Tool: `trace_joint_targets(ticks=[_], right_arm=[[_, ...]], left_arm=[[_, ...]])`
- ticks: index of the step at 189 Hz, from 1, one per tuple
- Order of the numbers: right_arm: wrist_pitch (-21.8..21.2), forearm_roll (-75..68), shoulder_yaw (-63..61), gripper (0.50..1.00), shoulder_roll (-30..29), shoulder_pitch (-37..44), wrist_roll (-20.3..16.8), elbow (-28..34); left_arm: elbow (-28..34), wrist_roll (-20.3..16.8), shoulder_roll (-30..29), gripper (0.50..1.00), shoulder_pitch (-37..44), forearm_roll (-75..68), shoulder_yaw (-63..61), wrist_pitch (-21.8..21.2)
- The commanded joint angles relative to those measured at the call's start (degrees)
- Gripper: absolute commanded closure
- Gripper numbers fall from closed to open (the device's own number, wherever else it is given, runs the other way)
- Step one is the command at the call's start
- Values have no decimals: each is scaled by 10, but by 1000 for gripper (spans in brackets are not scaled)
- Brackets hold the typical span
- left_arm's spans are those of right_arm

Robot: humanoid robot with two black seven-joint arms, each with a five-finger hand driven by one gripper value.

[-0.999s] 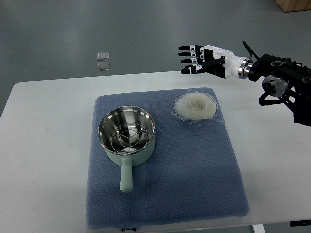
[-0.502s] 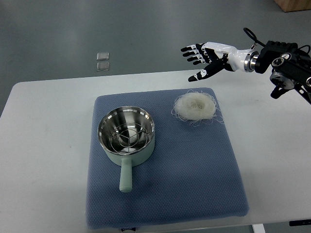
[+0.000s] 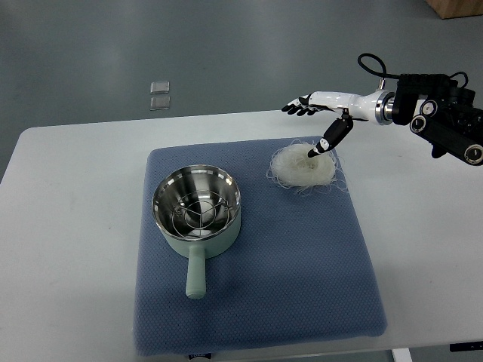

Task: Put vermicelli into pot with right hand
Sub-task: 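Lower the right hand onto the vermicelli bundle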

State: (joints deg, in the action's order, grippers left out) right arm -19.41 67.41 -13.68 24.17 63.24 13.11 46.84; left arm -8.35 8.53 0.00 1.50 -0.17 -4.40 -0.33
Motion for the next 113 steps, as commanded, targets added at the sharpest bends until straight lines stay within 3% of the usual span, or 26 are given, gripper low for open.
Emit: trace_joint_targets(ticks=[1, 113], right_arm=[[-1, 1, 23, 574, -4, 2, 1, 5], [80, 24, 121, 574, -12, -7, 2, 5]], left_arm=[[0, 0, 0, 500, 0, 0, 0, 0], [0, 0, 0, 500, 0, 0, 0, 1]])
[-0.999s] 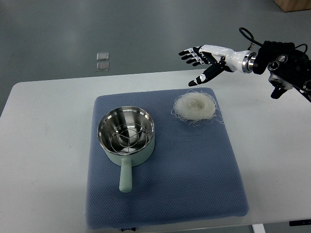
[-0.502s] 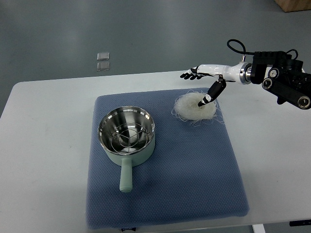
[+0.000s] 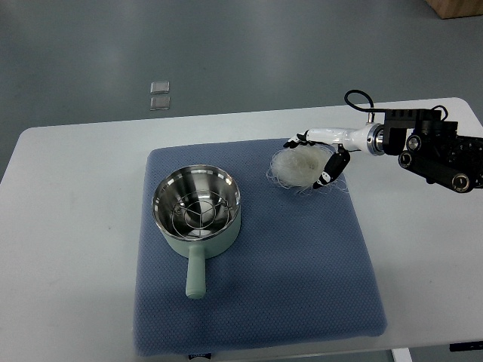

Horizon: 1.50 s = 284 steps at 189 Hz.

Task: Put vermicelli into pot with right hand
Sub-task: 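Lower the right hand onto the vermicelli bundle, then close the right hand's fingers around the vermicelli bundle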

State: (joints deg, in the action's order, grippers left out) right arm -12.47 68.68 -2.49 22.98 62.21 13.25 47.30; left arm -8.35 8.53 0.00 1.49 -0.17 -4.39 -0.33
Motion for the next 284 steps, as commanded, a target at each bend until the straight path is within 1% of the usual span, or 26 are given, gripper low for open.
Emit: trace_joint_targets(ticks=[1, 48, 70, 101, 126, 189, 221, 233, 248, 253, 255, 258, 259, 262, 263, 268, 270, 273, 274, 276, 277, 278, 279, 282, 283, 284], right_arm=[[10, 11, 9, 574, 0, 4, 0, 1], [12, 35, 10, 574, -6, 0, -1, 0], [29, 36, 13, 574, -10, -3, -1, -1], [33, 55, 13, 574, -22, -8, -1, -2], [55, 60, 13, 574, -29, -9, -2, -4], [60, 82, 13, 576, -42, -10, -1, -5], [66, 94, 13, 587, -47, -15, -1, -5], [66, 94, 12, 599, -48, -18, -2, -5], [65, 94, 13, 666, -47, -18, -2, -5], [65, 94, 13, 681, -45, -18, -2, -5], [64, 94, 13, 703, -44, -18, -2, -5], [64, 94, 13, 715, -44, -18, -2, -5], [64, 95, 13, 732, -43, -18, -2, -5], [64, 94, 13, 746, -43, -18, -2, -5], [64, 94, 13, 762, -43, -17, -2, -5], [63, 95, 13, 789, -42, -17, -2, -5], [62, 95, 13, 822, -41, -17, -2, -5], [62, 95, 13, 838, -40, -17, -2, -5], [61, 95, 13, 858, -40, -16, -2, -5], [61, 95, 13, 859, -40, -16, -2, -5], [61, 95, 13, 875, -39, -16, -2, -5], [61, 95, 13, 875, -39, -16, -2, -5], [61, 95, 13, 889, -39, -15, -3, -5], [61, 95, 13, 904, -38, -15, -3, -5], [60, 95, 13, 920, -38, -15, -3, -5], [60, 95, 13, 920, -38, -15, -3, -5]], left_arm=[[0, 0, 0, 500, 0, 0, 0, 1], [0, 0, 0, 500, 0, 0, 0, 0], [0, 0, 0, 500, 0, 0, 0, 0], [0, 0, 0, 500, 0, 0, 0, 0], [0, 0, 0, 500, 0, 0, 0, 0], [0, 0, 0, 500, 0, 0, 0, 0], [0, 0, 0, 500, 0, 0, 0, 0], [0, 0, 0, 500, 0, 0, 0, 1], [0, 0, 0, 500, 0, 0, 0, 0], [0, 0, 0, 500, 0, 0, 0, 0], [0, 0, 0, 500, 0, 0, 0, 0], [0, 0, 0, 500, 0, 0, 0, 1], [0, 0, 0, 500, 0, 0, 0, 0], [0, 0, 0, 500, 0, 0, 0, 0], [0, 0, 0, 500, 0, 0, 0, 0], [0, 0, 0, 500, 0, 0, 0, 0], [0, 0, 0, 500, 0, 0, 0, 0], [0, 0, 0, 500, 0, 0, 0, 0], [0, 0, 0, 500, 0, 0, 0, 0], [0, 0, 0, 500, 0, 0, 0, 0], [0, 0, 0, 500, 0, 0, 0, 0], [0, 0, 0, 500, 0, 0, 0, 0], [0, 0, 0, 500, 0, 0, 0, 0], [0, 0, 0, 500, 0, 0, 0, 1], [0, 0, 0, 500, 0, 0, 0, 0], [0, 0, 0, 500, 0, 0, 0, 0]])
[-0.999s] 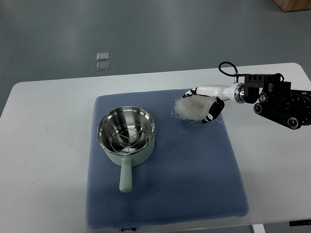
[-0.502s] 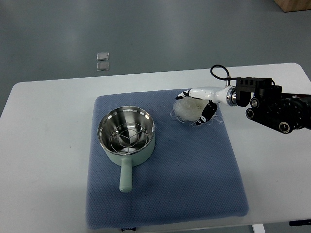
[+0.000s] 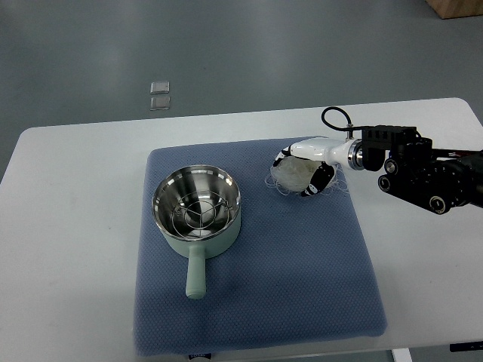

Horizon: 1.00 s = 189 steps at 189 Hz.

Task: Put vermicelli into pot with right hand
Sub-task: 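Close the right hand's fingers around the vermicelli bundle, then lift the vermicelli and carry it over the steel pot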

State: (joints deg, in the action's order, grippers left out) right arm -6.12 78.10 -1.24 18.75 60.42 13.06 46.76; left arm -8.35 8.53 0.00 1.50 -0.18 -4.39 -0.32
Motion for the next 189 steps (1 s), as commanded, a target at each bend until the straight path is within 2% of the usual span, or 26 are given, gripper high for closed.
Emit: trace_joint_targets(ticks=[1, 7, 24, 31, 101, 134, 189], right_arm=[[-4, 0, 0, 932, 5, 4, -1, 0], [-6, 0, 0, 953, 6, 6, -1, 0], [-6, 0, -1, 967, 7, 7, -1, 0], [-7, -1, -1, 1000, 7, 7, -1, 1], [-8, -2, -3, 1000, 11, 22, -3, 17], [-6, -9, -9, 1000, 22, 68, -4, 40], [-12, -14, -10, 1000, 64, 171, -4, 124]], left_arm=[[0, 0, 0, 500, 0, 0, 0, 0], [0, 0, 0, 500, 0, 0, 0, 0], [0, 0, 0, 500, 0, 0, 0, 0], [0, 0, 0, 500, 0, 0, 0, 1], [0, 0, 0, 500, 0, 0, 0, 0], [0, 0, 0, 500, 0, 0, 0, 0], [0, 0, 0, 500, 0, 0, 0, 0]])
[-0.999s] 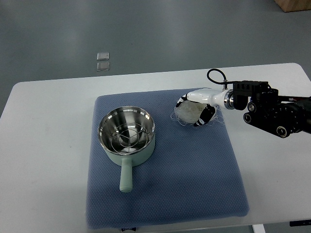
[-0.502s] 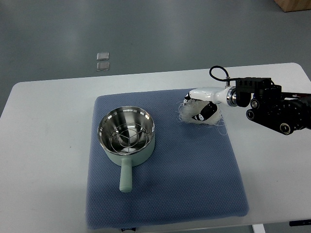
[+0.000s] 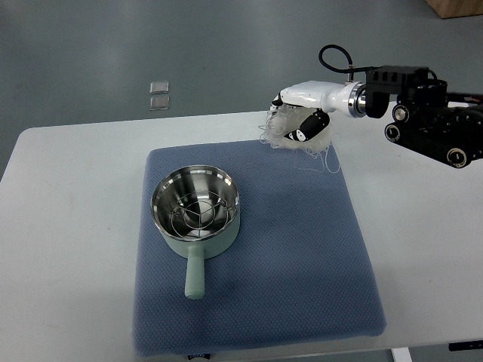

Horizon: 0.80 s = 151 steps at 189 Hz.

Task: Put vermicelli into pot with right hand
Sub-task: 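Lift the vermicelli and carry it over the steel pot, then release the vermicelli into the pot and withdraw the right hand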

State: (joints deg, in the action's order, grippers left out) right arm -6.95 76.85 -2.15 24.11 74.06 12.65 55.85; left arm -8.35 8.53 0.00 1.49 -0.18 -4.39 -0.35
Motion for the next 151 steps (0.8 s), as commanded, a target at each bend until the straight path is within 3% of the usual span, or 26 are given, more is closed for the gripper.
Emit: trace_joint_targets(ticks=[1, 54, 116, 151], right_arm=[[-4, -1, 0, 1000, 10, 38, 0, 38], [-25, -54, -15, 1000, -19, 105, 3, 147], [-25, -50, -19, 1000, -136, 41, -3, 127], [-24, -44, -15, 1000, -154, -10, -3, 88]], left_arm=[[0, 0, 0, 500, 0, 0, 0, 0], [0, 0, 0, 500, 0, 0, 0, 0], [0, 0, 0, 500, 0, 0, 0, 1], [0, 0, 0, 500, 0, 0, 0, 1]])
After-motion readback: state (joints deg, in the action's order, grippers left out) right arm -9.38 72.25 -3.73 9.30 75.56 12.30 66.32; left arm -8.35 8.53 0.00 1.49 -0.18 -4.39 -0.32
